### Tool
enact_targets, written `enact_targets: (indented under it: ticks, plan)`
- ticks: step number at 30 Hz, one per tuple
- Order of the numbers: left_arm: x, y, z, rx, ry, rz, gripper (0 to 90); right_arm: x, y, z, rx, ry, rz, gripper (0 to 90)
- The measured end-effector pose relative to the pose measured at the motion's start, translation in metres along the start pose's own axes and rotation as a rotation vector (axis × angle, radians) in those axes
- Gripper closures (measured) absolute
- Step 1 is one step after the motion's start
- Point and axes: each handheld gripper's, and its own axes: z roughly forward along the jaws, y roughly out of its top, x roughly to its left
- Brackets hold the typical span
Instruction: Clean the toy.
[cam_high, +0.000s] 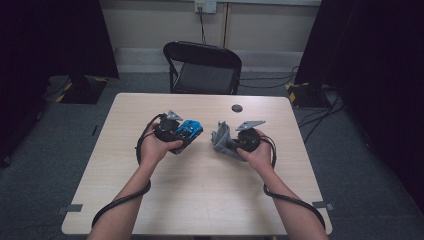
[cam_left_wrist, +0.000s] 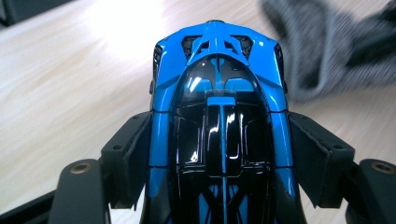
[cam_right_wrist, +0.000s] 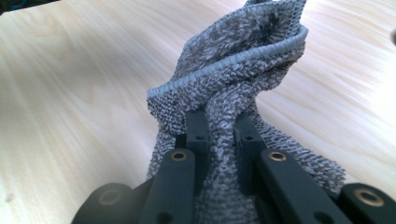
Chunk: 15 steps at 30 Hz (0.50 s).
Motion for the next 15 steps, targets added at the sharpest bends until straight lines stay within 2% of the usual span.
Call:
enact_targets:
  ticks: [3,7,8,11,15]
  plan:
    - [0.007,-0.012,0.001,0.014,0.009,-0.022,28.2,-0.007,-0.006,-0.004,-0.007,-0.017,0.017,80.9]
    - [0.013,-0.022,0.002,0.027,0.022,-0.029,28.2,-0.014,-0.014,-0.007,-0.004,-0.034,0.027,80.6]
    - [0.017,-0.031,0.004,0.037,0.03,-0.041,28.2,-0.016,-0.016,-0.008,-0.001,-0.039,0.037,80.4]
    - [0.024,-0.041,0.006,0.052,0.039,-0.061,28.2,-0.02,-0.02,-0.01,-0.006,-0.053,0.043,79.9]
    - [0.03,-0.051,0.007,0.064,0.049,-0.07,28.2,-0.026,-0.025,-0.012,-0.003,-0.067,0.056,79.9]
